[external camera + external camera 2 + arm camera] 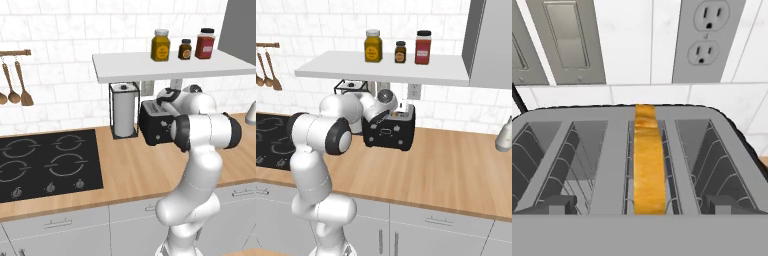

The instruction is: Start the toaster. Once the lever pops up, take the bread to the plate on the dining counter.

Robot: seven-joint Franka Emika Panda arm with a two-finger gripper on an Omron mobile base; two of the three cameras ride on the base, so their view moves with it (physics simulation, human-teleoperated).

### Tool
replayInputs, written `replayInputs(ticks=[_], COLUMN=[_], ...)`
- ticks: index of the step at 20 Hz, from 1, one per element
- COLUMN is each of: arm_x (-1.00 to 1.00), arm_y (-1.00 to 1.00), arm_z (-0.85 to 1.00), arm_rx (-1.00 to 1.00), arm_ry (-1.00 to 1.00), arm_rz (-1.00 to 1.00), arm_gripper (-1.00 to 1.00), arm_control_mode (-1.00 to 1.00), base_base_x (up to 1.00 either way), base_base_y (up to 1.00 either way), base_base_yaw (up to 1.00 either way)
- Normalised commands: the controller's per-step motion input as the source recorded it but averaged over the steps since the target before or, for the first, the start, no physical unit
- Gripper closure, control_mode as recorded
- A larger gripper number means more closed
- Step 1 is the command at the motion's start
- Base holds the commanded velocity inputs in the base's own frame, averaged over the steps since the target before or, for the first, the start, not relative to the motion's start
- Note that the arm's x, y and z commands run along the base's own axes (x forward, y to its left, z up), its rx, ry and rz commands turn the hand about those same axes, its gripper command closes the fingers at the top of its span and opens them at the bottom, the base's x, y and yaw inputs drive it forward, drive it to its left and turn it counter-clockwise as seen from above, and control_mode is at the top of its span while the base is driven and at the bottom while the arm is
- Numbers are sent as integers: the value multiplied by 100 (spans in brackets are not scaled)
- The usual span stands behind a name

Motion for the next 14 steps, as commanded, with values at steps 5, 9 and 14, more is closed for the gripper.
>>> replayInputs(ticks=[5,9,14], arm_x=[1,1,10], arm_y=[0,0,0], arm_z=[-7,0,0], arm_rx=[0,0,0], arm_ry=[0,0,1], arm_rz=[0,0,0], arm_gripper=[-100,-100,-100], arm_control_mode=[-100,-100,-100], base_base_x=[0,0,0], base_base_y=[0,0,0], base_base_yaw=[0,0,0])
